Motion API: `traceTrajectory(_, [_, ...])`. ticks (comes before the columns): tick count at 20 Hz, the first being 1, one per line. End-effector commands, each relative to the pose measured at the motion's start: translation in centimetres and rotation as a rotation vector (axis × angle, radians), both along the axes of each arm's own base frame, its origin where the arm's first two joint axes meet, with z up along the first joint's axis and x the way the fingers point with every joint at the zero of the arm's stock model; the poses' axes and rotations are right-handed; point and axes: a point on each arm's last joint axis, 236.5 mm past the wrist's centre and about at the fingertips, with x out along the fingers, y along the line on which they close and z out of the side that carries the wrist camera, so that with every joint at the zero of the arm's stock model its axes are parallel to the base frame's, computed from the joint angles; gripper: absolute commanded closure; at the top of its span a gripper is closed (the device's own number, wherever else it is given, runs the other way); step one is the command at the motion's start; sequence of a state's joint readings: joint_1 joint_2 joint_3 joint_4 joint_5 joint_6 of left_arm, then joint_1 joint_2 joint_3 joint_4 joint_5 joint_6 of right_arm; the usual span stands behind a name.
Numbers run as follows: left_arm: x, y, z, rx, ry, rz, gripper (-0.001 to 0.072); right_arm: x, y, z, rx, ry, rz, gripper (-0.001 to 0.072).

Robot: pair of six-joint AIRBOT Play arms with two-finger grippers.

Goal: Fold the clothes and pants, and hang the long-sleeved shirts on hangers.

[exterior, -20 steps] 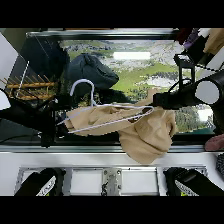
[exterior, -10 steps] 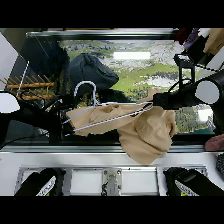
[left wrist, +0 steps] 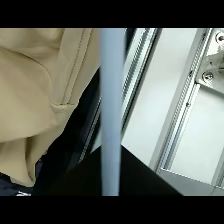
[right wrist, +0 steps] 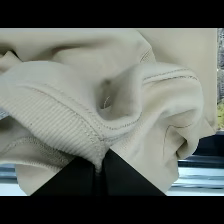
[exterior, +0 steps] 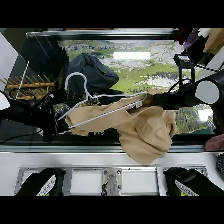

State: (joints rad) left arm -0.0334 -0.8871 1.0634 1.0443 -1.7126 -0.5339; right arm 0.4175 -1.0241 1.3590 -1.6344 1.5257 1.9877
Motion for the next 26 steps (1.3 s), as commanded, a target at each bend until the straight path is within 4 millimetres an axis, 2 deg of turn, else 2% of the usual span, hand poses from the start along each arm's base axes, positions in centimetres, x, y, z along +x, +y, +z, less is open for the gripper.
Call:
traceTrajectory(1, [-0.4, -0.3, -0.5, -0.021, 0.029, -0.004, 0.0686, 0.0, 0.0, 0.0, 0.001, 0.001, 0.000, 0.0677])
traceTrajectory(6, [-2.1, -2.0, -2.4, -0.021, 0.062, -0.098, 0.0686, 0.0, 0.0, 0.0, 0.001, 0.000, 0.001, 0.0677])
traceTrajectory(10, [-1.0, -3.5, -2.7, -0.027, 0.043, -0.126, 0.0686, 0.0, 0.2, 0.2, 0.006, -0.004, 0.003, 0.0678])
traceTrajectory(12, [-0.7, -4.3, -3.6, -0.024, 0.072, -0.145, 0.0687, 0.2, 0.5, 1.1, 0.024, -0.023, 0.008, 0.0678])
traceTrajectory(14, [0.6, -5.5, -4.3, -0.043, 0.057, -0.131, 0.0688, 0.3, 0.9, 1.9, 0.042, -0.037, 0.013, 0.0678])
traceTrajectory(17, [2.2, -7.6, -3.6, -0.137, 0.023, -0.088, 0.0687, -0.2, 2.0, 2.0, 0.073, -0.028, 0.070, 0.0678])
traceTrajectory(22, [1.8, -7.5, -3.6, -0.133, 0.012, -0.135, 0.0687, 0.0, 3.0, 2.4, 0.086, -0.051, 0.134, 0.0678])
traceTrajectory(26, [2.0, -7.6, -3.7, -0.136, 0.004, -0.141, 0.0686, 0.3, 6.3, 3.9, 0.140, -0.132, 0.239, 0.0678])
